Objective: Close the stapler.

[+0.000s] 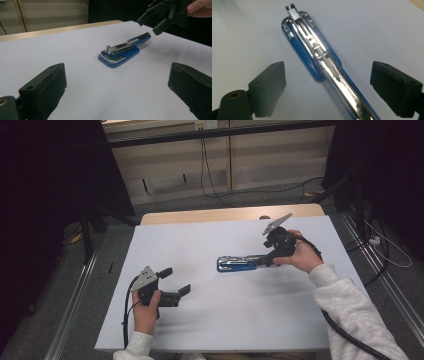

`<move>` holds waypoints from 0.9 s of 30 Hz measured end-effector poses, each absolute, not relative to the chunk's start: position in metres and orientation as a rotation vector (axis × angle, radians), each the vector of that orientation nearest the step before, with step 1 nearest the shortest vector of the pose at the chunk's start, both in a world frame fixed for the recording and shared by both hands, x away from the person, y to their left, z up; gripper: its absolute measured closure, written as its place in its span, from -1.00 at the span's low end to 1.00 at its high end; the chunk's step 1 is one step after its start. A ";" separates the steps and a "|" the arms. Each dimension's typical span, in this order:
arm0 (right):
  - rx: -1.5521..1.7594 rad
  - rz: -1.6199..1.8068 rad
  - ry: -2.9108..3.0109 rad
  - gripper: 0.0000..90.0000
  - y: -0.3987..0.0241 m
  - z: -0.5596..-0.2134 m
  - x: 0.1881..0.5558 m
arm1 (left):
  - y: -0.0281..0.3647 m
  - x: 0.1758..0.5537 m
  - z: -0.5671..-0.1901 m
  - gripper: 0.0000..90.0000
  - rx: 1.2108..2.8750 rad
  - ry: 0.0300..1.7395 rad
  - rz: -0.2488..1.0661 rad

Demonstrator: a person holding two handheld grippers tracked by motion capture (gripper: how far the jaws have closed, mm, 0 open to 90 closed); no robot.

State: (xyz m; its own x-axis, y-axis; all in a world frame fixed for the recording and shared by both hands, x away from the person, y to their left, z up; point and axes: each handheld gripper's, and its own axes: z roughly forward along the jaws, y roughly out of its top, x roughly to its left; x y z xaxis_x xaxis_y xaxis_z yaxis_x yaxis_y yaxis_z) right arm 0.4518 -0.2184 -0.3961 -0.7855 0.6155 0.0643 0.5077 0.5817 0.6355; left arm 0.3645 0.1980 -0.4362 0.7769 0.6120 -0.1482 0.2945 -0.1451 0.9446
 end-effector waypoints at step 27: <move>1.169 0.996 2.411 -0.51 -0.277 -0.418 0.418 | 0.139 0.409 -0.443 -0.43 1.845 0.865 0.290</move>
